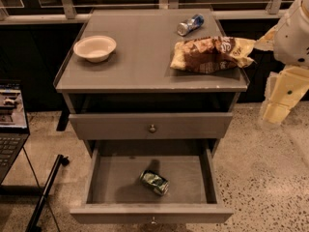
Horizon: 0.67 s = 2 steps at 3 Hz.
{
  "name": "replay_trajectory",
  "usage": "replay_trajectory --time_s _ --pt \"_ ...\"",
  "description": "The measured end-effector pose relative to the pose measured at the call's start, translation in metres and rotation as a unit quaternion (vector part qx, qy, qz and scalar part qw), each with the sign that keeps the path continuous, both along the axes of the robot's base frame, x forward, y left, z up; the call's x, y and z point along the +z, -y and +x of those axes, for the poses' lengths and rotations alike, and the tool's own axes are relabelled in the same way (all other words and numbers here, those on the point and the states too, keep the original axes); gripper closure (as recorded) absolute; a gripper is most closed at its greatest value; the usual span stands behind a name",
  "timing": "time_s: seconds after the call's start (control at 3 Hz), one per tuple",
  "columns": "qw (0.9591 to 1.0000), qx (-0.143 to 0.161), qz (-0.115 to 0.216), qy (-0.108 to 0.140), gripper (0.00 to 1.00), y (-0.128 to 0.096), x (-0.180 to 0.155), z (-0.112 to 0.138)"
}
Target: Pick green can from middle drawer and place on counter
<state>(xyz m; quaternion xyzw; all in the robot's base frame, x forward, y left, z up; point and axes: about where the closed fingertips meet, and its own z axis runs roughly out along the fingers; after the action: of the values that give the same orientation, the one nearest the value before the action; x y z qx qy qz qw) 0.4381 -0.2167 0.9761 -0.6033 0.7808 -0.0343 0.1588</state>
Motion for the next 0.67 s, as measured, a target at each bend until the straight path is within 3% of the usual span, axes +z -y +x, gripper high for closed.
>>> replay_trajectory --time_s 0.33,0.67 --pt "1.0 0.0 0.0 0.0 0.0 0.0 0.0 0.0" --pt "0.9997 -0.013 0.007 0.017 0.0 0.002 -0.0032 0.0002"
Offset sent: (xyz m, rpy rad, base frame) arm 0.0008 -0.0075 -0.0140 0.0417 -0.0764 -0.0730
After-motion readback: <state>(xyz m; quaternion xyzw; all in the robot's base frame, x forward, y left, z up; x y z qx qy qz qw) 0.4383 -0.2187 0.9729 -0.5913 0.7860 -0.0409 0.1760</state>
